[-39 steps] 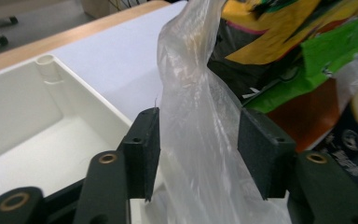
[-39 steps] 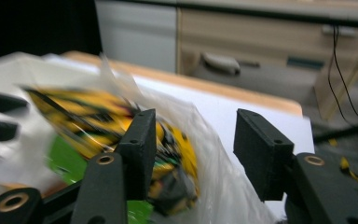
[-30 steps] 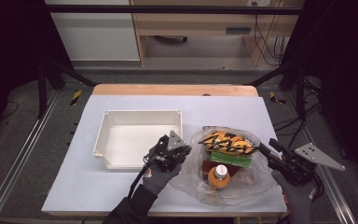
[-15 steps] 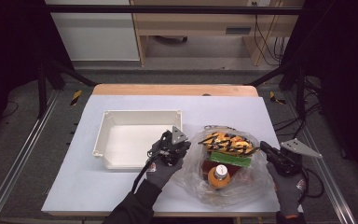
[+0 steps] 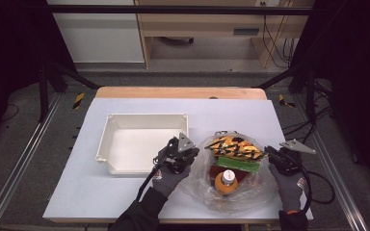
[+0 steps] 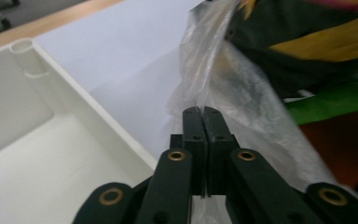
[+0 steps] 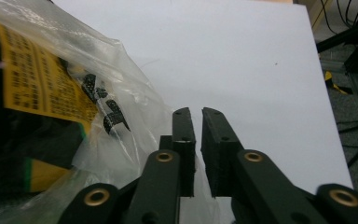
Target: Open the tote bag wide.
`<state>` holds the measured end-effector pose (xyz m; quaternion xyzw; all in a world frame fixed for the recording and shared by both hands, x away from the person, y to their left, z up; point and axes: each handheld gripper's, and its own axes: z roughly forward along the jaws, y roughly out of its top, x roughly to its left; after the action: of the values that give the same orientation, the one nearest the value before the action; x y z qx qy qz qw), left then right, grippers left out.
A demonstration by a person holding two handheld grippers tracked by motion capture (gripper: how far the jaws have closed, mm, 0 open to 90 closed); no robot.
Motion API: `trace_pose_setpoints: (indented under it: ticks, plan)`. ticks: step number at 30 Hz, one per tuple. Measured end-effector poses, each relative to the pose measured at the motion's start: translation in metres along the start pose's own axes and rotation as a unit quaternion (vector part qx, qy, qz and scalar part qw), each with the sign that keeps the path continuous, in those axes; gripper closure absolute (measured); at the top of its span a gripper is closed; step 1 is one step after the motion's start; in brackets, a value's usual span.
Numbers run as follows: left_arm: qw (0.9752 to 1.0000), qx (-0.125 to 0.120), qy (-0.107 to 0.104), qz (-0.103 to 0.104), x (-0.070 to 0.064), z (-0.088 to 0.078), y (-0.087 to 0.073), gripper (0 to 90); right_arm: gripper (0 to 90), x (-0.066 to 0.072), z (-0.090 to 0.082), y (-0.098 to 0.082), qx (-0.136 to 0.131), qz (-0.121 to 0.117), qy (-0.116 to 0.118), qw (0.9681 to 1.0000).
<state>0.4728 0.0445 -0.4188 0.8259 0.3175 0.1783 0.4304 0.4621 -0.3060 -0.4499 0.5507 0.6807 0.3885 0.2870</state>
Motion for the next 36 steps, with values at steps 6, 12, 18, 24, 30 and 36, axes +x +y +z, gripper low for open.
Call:
trace_pose_setpoints:
  ticks: [6, 12, 18, 24, 30, 36]
  plan:
    - [0.9977, -0.06, -0.031, 0.004, -0.007, -0.03, -0.002, 75.9, 65.0, 0.0, -0.035, 0.004, -0.074, 0.006, 0.026, 0.9969]
    - [0.9943, -0.097, -0.042, 0.01, -0.014, -0.053, -0.003, 63.4, 54.6, 0.009, -0.081, 0.01, -0.131, -0.006, 0.049, 0.9901]
    - [0.9922, -0.108, -0.05, 0.035, -0.033, -0.057, -0.002, 54.2, 56.2, 0.026, -0.11, 0.004, -0.136, -0.027, 0.07, 0.9879]
    - [0.9928, -0.101, -0.051, 0.04, -0.038, -0.05, -0.001, 54.6, 59.2, 0.039, -0.113, -0.012, -0.115, -0.04, 0.102, 0.9873]
    - [0.9937, -0.094, -0.047, 0.04, -0.034, -0.046, -0.005, 54.8, 56.3, 0.052, -0.094, -0.02, -0.086, -0.055, 0.13, 0.9862]
    - [0.9946, -0.087, -0.042, 0.036, -0.029, -0.043, -0.008, 54.4, 54.3, 0.067, -0.072, -0.018, -0.073, -0.077, 0.152, 0.9826]
